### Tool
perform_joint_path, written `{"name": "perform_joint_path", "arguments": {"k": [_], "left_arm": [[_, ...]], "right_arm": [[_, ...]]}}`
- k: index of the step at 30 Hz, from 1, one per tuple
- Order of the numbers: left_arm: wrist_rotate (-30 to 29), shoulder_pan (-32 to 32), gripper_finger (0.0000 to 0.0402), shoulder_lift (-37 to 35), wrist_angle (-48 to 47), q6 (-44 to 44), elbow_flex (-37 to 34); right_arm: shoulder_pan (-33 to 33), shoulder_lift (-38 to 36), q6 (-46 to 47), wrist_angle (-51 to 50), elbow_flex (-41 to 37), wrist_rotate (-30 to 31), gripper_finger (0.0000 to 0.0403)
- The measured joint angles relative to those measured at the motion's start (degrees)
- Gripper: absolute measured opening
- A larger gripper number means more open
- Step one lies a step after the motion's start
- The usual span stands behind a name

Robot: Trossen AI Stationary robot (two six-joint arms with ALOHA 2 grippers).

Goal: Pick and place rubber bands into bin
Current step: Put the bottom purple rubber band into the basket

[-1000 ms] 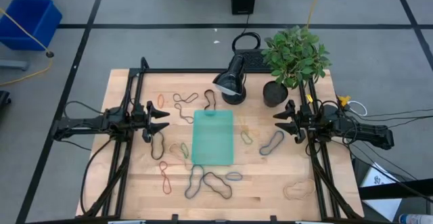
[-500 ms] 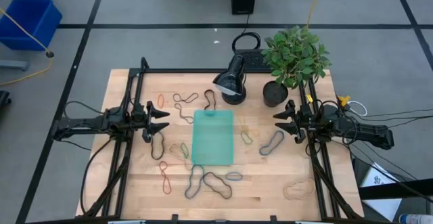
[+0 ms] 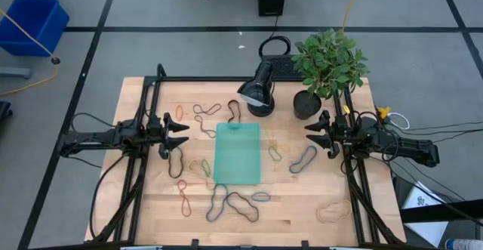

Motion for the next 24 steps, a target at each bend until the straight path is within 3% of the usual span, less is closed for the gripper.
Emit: {"name": "perform_joint_path", "arguments": {"k": [7,16,24], "left_arm": [[0.00,0.00,0.0241,-0.01,0.00,0.01,-0.02],[-0.01,0.00,0.0241,0.00,0.02,0.00,-0.01],[0.00,0.00,0.0241,0.00,0.01,0.00,-0.02]], "right_arm": [[0.00,0.00,-0.51,0.00,0.00,0.06,0.0169],[0.00,0.01,-8.80,-0.02,0.00,0.22,0.0169],[0.00,0.01,-8.31,-0.04,0.00,0.16,0.0169]]}}
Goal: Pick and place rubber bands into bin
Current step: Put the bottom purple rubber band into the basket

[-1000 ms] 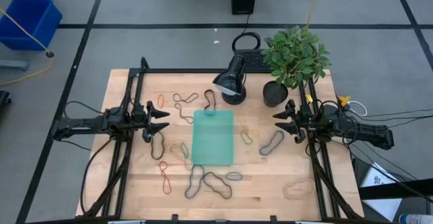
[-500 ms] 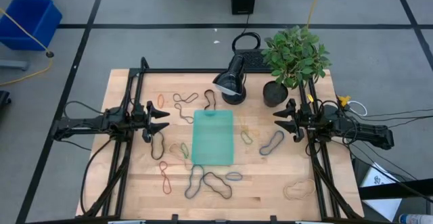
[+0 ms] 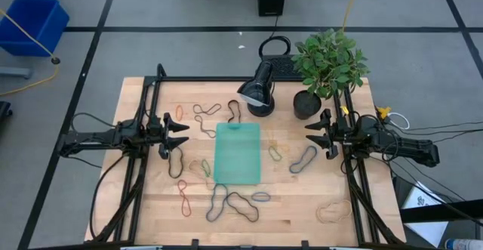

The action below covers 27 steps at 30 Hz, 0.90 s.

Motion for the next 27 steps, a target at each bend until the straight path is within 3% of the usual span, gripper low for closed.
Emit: {"name": "perform_joint_path", "arguments": {"k": [10,19,27], "left_arm": [[-0.06,0.01,0.0241,-0.01,0.27,0.00,0.00],[-0.13,0.00,0.0241,-0.01,1.75,0.01,-0.05],[-2.43,0.02,0.0241,-0.02,3.25,0.52,-0.05]], "right_arm": [[0.01,0.02,2.71,-3.15,0.00,0.23,0.0169],[0.02,0.04,3.37,-5.14,0.00,10.42,0.0169],[0.02,0.04,2.85,-5.14,0.00,12.30,0.0169]]}}
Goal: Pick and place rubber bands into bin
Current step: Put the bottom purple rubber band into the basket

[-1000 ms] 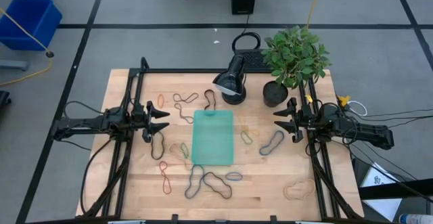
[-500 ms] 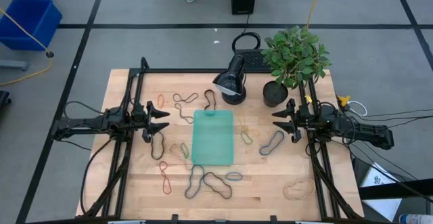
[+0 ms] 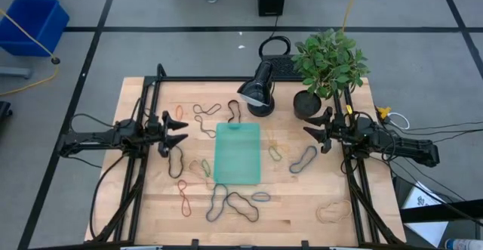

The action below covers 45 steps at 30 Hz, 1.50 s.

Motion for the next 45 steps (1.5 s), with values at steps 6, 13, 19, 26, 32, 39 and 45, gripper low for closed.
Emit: {"name": "perform_joint_path", "arguments": {"k": [6,13,19,26,32,39,45], "left_arm": [[-0.32,0.00,0.0241,0.00,-0.19,-0.14,0.00],[-0.26,0.00,0.0241,0.02,0.01,-5.56,0.00],[-0.65,0.00,0.0241,0.02,0.07,-6.07,0.00],[-0.70,0.00,0.0241,0.27,0.31,-5.42,1.16],[-0.74,0.00,0.0241,6.46,-2.98,-1.55,7.21],[-1.73,0.50,0.0241,22.08,-21.04,2.01,21.22],[-1.78,2.62,0.0241,36.17,-35.58,8.11,33.40]], "right_arm": [[0.00,0.00,-0.11,0.00,-0.01,0.02,0.0169],[0.00,0.00,-0.33,0.00,-0.01,0.04,0.0169],[0.00,0.00,-0.35,0.00,0.00,0.04,0.0169],[0.00,0.00,-0.35,0.00,0.00,0.05,0.0169],[0.00,0.07,-0.35,0.00,0.00,0.08,0.0169],[-0.02,0.63,-0.25,0.03,0.00,5.65,0.0169],[-0.04,0.70,-0.17,0.04,0.00,7.15,0.0169]]}}
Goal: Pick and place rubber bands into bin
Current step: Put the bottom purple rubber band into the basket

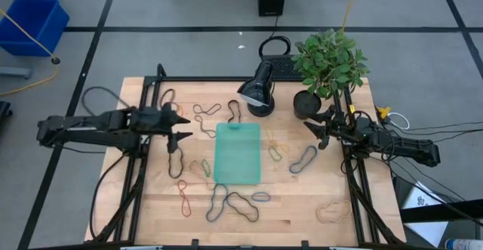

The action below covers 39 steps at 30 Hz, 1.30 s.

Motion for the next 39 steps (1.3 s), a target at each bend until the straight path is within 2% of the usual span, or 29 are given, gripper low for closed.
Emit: {"name": "perform_joint_path", "arguments": {"k": [6,11,16,21,29,39], "left_arm": [[-0.43,3.19,0.0241,11.98,-5.20,13.34,7.72],[-0.44,6.62,0.0241,19.96,-5.65,21.99,8.61],[0.32,9.20,0.0241,27.36,-5.44,27.05,8.61],[4.31,11.05,0.0241,35.26,-1.00,27.92,8.61],[5.69,12.67,0.0241,46.72,3.78,30.76,8.58],[7.04,14.16,0.0241,55.46,6.23,31.91,8.88]], "right_arm": [[0.02,0.00,0.02,-0.02,0.00,-0.04,0.0169],[0.02,0.00,0.76,-0.02,0.00,-0.06,0.0169],[0.02,0.00,1.99,-0.02,0.00,-0.07,0.0169],[0.02,0.00,1.70,-0.02,0.00,-0.07,0.0169],[0.02,0.02,1.60,-0.04,0.00,-0.09,0.0169],[0.05,0.02,1.58,-0.05,0.00,-0.13,0.0169]]}}
